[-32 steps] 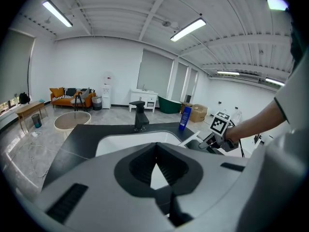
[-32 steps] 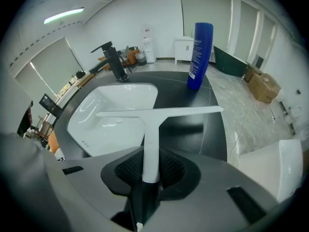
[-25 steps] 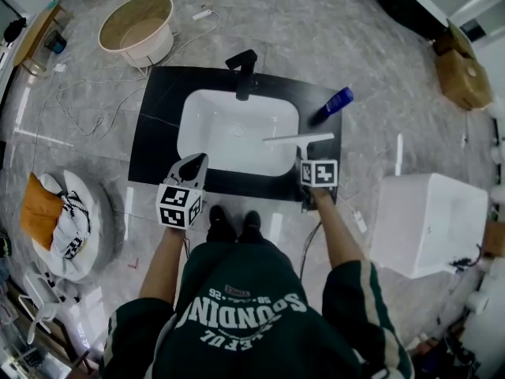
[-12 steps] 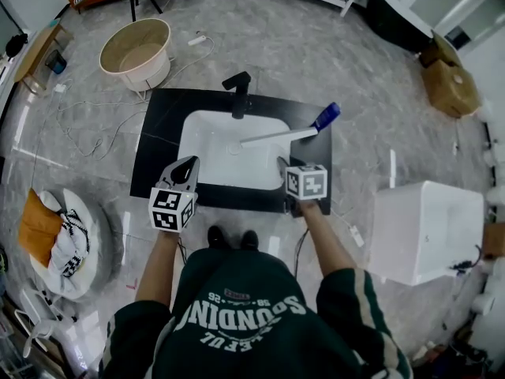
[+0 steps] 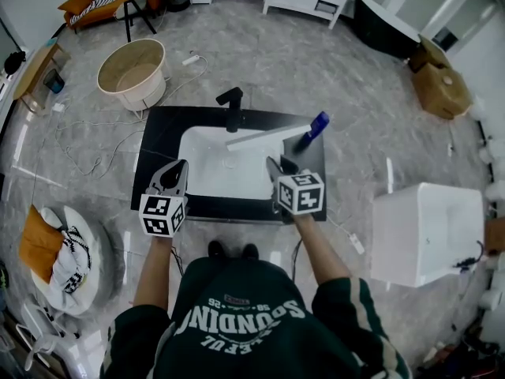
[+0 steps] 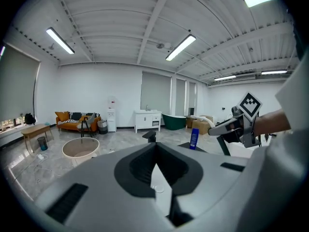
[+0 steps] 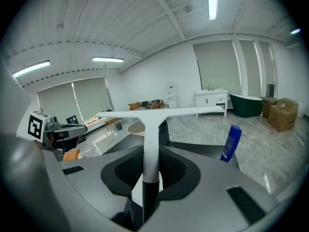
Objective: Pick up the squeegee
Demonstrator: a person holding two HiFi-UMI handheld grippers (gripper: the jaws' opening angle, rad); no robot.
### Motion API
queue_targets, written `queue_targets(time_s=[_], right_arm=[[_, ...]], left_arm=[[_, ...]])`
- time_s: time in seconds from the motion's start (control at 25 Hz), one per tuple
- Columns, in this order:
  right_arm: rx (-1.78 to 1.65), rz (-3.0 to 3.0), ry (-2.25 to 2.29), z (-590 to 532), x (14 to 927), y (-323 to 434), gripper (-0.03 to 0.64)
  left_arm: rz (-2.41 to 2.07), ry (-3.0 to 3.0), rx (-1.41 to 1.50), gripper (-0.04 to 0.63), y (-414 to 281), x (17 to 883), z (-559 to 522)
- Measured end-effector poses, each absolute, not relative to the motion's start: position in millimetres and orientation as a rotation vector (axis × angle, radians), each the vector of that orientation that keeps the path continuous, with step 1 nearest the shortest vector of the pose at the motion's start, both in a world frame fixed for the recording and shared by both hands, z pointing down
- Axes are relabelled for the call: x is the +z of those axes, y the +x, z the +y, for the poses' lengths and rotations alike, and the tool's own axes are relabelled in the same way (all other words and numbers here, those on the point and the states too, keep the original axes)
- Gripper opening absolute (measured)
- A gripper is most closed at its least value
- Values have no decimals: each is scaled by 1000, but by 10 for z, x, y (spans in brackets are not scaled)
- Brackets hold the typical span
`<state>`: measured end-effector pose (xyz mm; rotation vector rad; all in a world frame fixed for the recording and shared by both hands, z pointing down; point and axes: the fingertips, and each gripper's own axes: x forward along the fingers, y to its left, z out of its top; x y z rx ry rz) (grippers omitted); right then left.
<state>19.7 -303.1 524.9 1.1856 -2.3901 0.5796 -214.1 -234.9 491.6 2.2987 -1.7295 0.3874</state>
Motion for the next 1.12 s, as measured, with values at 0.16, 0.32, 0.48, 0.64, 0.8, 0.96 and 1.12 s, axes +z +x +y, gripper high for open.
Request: queue_targets(time_s=[0.16,0.32,0.48,0.64,0.8,0.96,1.12], right_arm=[[520,-2444,1199,-2951,5047,169,75],[497,-2477,1207,-2899,4963,162,75],[491,-2485,1219,-2871,4975,179,75],[493,-2489,1222,-2833,4978,205,75],[486,-2493,1222,-2845,4975,214,75],[481,-2495,1225,-2841,4955,211,75],[476,-2500,1225,-2858,4946,217,75]], left_arm=[[-1734,2313,374,2,-2122,4847,-2291],[-1723,2323,372,2,-2074,4848,-2254],[-1716,2323,362,2,-2067,4859,-2241],[-1714,2323,364,2,-2044,4864,-2217],[-1714,2321,364,2,-2026,4868,-2227],[-1714,2323,362,2,-2019,4848,-2225],[-1715,2325,364,2,-2003,4830,-2242]])
